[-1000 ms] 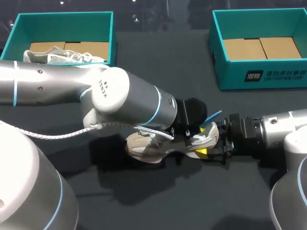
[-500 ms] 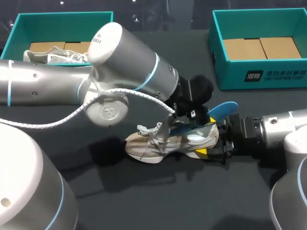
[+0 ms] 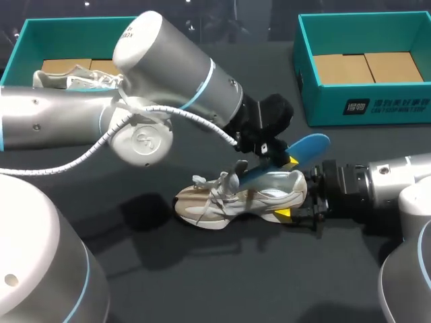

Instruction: Take the shoe out of the shoebox, open the shoe tongue, remove and reinsert the insole, then place the shoe into the shoebox

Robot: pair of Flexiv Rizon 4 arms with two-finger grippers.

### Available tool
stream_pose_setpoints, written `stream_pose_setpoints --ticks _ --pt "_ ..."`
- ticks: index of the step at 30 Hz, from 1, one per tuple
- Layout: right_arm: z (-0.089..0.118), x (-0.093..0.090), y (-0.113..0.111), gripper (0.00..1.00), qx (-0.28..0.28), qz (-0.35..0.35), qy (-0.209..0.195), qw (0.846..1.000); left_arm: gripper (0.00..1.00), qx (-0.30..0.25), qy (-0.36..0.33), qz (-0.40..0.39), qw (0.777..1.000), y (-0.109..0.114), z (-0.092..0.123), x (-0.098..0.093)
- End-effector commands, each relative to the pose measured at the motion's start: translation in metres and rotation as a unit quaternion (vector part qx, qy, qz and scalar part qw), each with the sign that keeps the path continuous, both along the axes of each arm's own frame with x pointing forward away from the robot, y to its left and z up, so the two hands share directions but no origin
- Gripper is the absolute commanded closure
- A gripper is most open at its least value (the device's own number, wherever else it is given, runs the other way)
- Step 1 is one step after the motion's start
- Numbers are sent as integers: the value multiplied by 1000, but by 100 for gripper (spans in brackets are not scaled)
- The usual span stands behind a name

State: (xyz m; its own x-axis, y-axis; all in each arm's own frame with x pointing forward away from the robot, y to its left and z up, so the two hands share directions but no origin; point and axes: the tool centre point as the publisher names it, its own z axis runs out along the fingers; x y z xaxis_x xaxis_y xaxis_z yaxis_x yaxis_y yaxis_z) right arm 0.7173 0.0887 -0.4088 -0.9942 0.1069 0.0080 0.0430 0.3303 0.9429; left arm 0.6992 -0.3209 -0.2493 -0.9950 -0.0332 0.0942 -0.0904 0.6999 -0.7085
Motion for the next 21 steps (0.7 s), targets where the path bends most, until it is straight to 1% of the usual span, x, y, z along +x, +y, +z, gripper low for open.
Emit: stream_pose_setpoints --ticks 1,4,8,10,21 --pt "0 -1 0 100 -2 0 0 1000 100 -49 3 25 998 8 26 -4" --pt "0 -1 0 100 -2 0 0 1000 100 -89 0 38 995 10 52 -6" --pt "0 -1 0 100 -2 0 0 1000 100 -136 20 50 989 18 88 -11" --pt "0 -1 0 100 -2 0 0 1000 100 -163 43 64 984 23 112 -12" --pt "0 -1 0 100 -2 0 0 1000 100 -163 43 64 984 23 112 -12"
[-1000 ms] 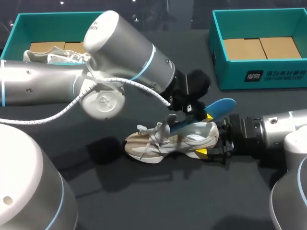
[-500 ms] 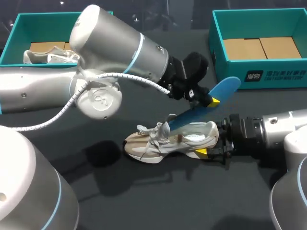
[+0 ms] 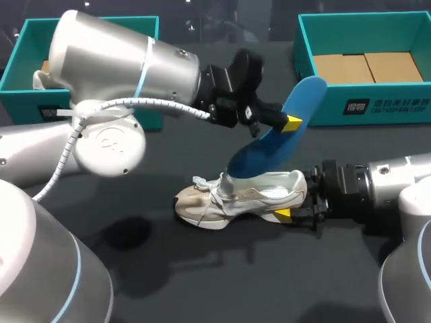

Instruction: Take the shoe out of the shoebox, open the shoe tongue, remove and reinsert the insole, then place the shoe into the shoebox

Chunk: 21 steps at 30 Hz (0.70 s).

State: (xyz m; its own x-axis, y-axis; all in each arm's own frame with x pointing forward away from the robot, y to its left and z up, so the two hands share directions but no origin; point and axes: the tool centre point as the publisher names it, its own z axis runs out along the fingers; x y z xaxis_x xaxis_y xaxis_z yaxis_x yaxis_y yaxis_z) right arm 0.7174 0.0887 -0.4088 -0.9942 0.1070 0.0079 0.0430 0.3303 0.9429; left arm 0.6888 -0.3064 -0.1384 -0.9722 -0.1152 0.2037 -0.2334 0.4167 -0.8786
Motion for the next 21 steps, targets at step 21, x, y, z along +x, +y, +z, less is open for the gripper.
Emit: stream_pose_setpoints --ticks 21 --pt "0 -1 0 100 -2 0 0 1000 100 -145 87 19 985 64 90 -15"
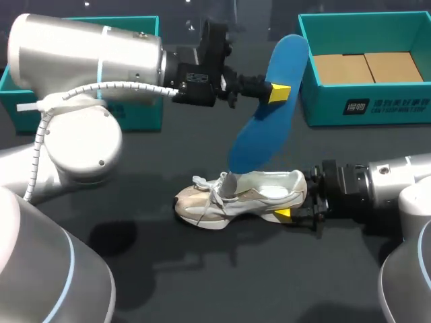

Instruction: Take the shoe out of the shoebox, open the shoe tongue, remove and reinsert the insole, then place the shoe into the shoebox

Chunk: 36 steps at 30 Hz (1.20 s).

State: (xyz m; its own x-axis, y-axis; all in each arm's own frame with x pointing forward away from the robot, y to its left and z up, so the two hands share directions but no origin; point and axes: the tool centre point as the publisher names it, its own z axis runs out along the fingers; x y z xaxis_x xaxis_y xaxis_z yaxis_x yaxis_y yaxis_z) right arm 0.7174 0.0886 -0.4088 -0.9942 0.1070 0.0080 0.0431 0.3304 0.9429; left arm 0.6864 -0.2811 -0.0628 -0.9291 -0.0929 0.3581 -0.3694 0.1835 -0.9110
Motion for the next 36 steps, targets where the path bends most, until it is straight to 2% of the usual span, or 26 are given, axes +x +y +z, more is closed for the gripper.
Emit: stream_pose_setpoints --ticks 1,15,19,24,29,36 --pt "0 -1 0 100 -2 0 0 1000 100 -26 19 -6 999 38 14 -13" --pt "0 -1 0 100 -2 0 0 1000 100 -26 19 -6 999 38 14 -13" --pt "0 -1 0 100 -2 0 0 1000 100 -34 40 10 999 50 8 -25" --pt "0 -1 0 100 -2 0 0 1000 100 -54 44 18 997 66 12 -38" --pt "0 -1 0 100 -2 0 0 1000 100 -52 46 13 997 76 8 -49" --pt "0 -1 0 100 -2 0 0 1000 100 -56 56 25 997 88 8 -53"
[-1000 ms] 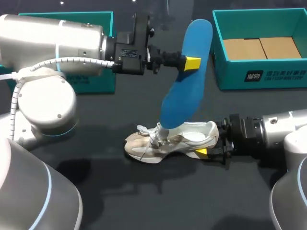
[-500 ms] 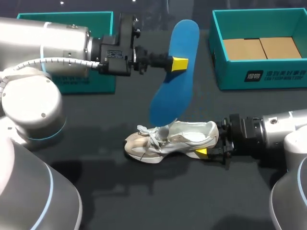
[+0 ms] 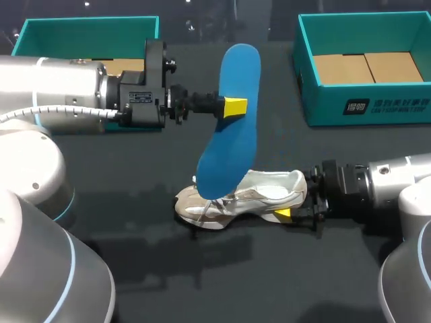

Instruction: Take the shoe out of the shoebox, open the shoe tongue, remove and reinsert the insole, then place the shoe into the shoebox

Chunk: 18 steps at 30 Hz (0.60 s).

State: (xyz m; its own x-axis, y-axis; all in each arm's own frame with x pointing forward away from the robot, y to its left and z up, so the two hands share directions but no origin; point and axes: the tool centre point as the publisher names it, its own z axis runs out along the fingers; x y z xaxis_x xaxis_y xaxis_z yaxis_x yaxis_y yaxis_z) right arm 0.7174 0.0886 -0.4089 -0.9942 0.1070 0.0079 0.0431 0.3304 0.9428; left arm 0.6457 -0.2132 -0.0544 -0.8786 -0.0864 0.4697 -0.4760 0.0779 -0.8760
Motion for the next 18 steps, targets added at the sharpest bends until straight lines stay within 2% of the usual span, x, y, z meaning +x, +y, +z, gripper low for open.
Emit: stream_pose_setpoints --ticks 1,18 --pt "0 -1 0 100 -2 0 0 1000 100 -7 0 6 1000 21 1 -14" --pt "0 -1 0 100 -2 0 0 1000 100 -27 6 -1 1000 31 10 -40"
